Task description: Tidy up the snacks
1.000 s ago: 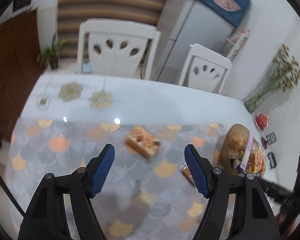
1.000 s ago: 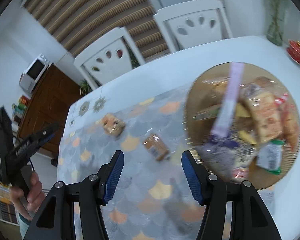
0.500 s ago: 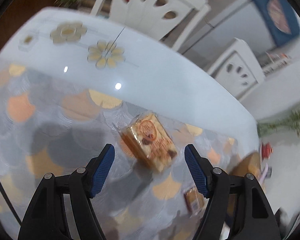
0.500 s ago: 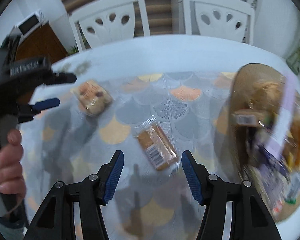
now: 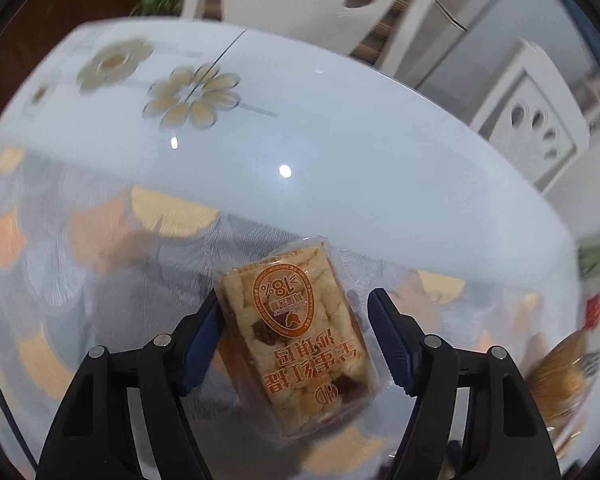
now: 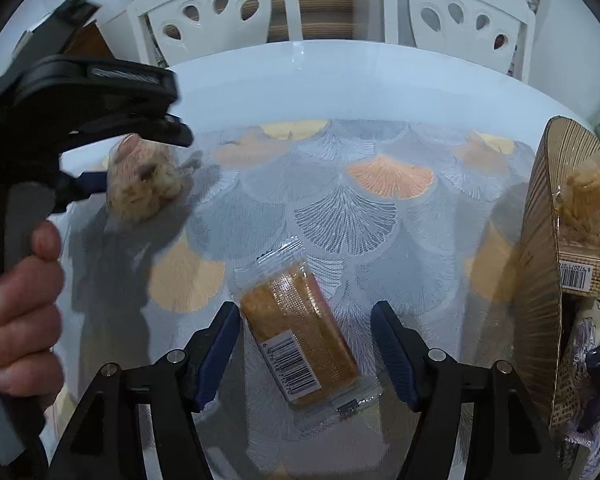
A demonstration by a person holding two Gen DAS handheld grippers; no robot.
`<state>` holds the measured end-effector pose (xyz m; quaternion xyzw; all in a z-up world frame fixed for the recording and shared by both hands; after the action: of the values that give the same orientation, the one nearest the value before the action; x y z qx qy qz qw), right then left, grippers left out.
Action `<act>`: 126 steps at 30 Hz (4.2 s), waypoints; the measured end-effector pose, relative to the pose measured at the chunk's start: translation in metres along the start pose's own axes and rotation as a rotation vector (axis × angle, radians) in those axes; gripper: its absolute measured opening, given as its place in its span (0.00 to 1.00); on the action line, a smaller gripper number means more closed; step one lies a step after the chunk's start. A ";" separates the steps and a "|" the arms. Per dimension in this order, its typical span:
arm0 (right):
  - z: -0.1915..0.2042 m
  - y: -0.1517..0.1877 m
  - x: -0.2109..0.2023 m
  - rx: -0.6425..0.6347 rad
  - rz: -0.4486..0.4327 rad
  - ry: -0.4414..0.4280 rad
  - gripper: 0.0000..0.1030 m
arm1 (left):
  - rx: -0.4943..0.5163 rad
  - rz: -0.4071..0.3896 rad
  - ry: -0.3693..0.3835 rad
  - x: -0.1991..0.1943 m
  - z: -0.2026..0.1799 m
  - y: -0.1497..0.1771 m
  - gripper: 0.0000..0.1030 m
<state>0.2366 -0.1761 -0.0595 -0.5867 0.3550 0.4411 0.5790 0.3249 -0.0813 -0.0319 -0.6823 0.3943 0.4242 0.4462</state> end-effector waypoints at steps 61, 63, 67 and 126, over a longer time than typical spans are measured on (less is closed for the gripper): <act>0.017 0.145 -0.120 0.319 -0.010 -0.096 0.33 | 0.451 -0.007 0.274 -0.150 0.017 0.171 0.44; 0.008 0.146 -0.128 0.330 -0.020 -0.106 0.33 | 0.462 -0.005 0.275 -0.152 0.008 0.174 0.44; -0.014 0.142 -0.144 0.346 -0.038 -0.126 0.33 | 0.470 -0.001 0.284 -0.154 -0.015 0.176 0.44; -0.184 0.020 -0.202 0.367 -0.166 -0.142 0.53 | 0.477 -0.235 0.238 -0.204 -0.120 0.132 0.76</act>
<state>0.1650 -0.3793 0.1099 -0.4663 0.3380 0.3600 0.7339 0.1644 -0.2005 0.1507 -0.6442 0.4509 0.1819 0.5905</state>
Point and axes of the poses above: each gripper's, at about its wrist camera, not at the fingertips, and x roughly the way its jaws point, z to its left, y to its underside, the point moved 6 cm from there along x, roughly the way its jaws point, and after that the axes turned 6 degrees about -x, right-handed, at the moved point
